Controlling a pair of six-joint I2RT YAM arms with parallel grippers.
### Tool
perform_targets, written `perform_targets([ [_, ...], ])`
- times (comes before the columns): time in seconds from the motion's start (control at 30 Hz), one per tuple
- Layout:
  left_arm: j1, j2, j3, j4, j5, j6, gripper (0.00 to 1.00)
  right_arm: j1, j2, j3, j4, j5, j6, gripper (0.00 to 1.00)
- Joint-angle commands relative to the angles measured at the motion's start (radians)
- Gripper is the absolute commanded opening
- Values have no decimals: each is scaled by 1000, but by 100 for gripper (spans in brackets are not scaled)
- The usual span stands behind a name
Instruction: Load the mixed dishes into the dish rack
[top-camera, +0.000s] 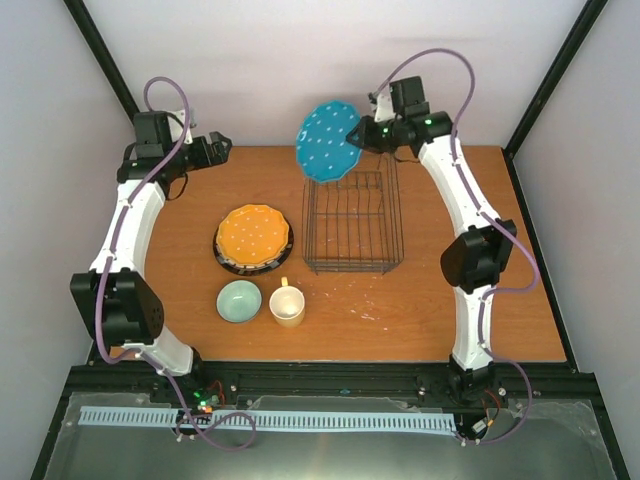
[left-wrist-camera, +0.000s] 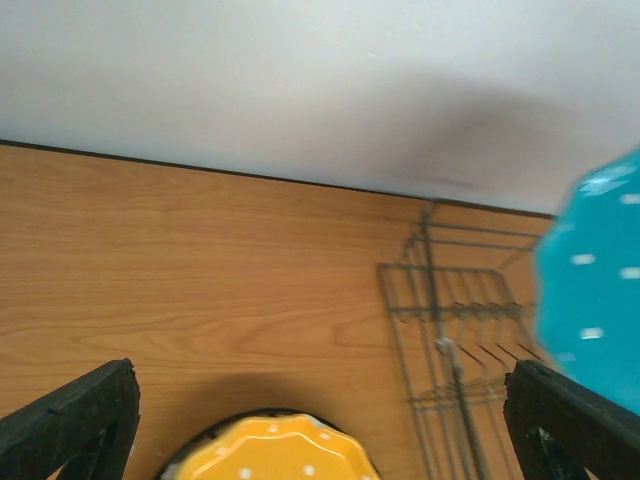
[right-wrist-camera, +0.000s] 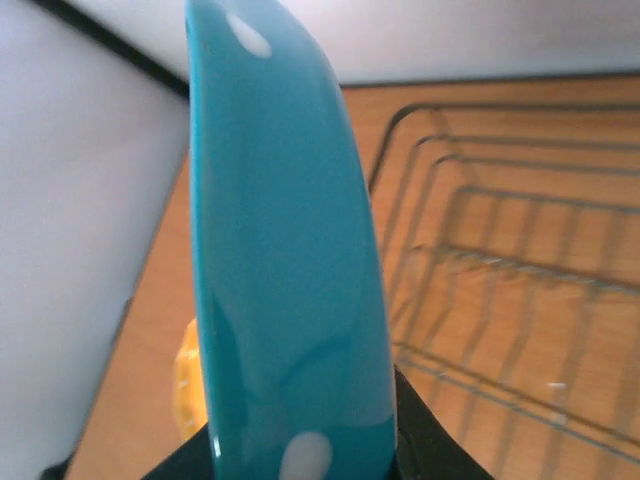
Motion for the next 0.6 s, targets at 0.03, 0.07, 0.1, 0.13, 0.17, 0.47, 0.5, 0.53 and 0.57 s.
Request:
perform_targets([
  [0.03,-3,68,107,-107,-278,14,100,27,-70,234,-220,386,-77,3],
  [0.07,-4,83,124,-136,-335,7,100,45,-61,257,-268,445,-94,3],
  [0.1,-3,97,137,-160,-392,1,100,71,-56,264,-301,514,-104,3],
  [0.13,-4,108,147,-180,-449,-5,100,97,-53,263,-329,577,-104,3],
  [0.17,-3,116,154,-197,-509,-15,100,120,-52,255,-343,619,-98,3],
  [0.47,-3,156,179,-268,-691,-39,100,243,18,293,-428,844,-32,3],
  [0.5,-3,157,177,-273,-697,-41,100,251,20,291,-427,861,-24,3],
  [0.53,-3,157,173,-273,-702,-42,100,255,23,288,-423,872,-12,3],
  [0.57,-3,156,168,-272,-706,-41,100,255,25,289,-418,885,-2,3],
])
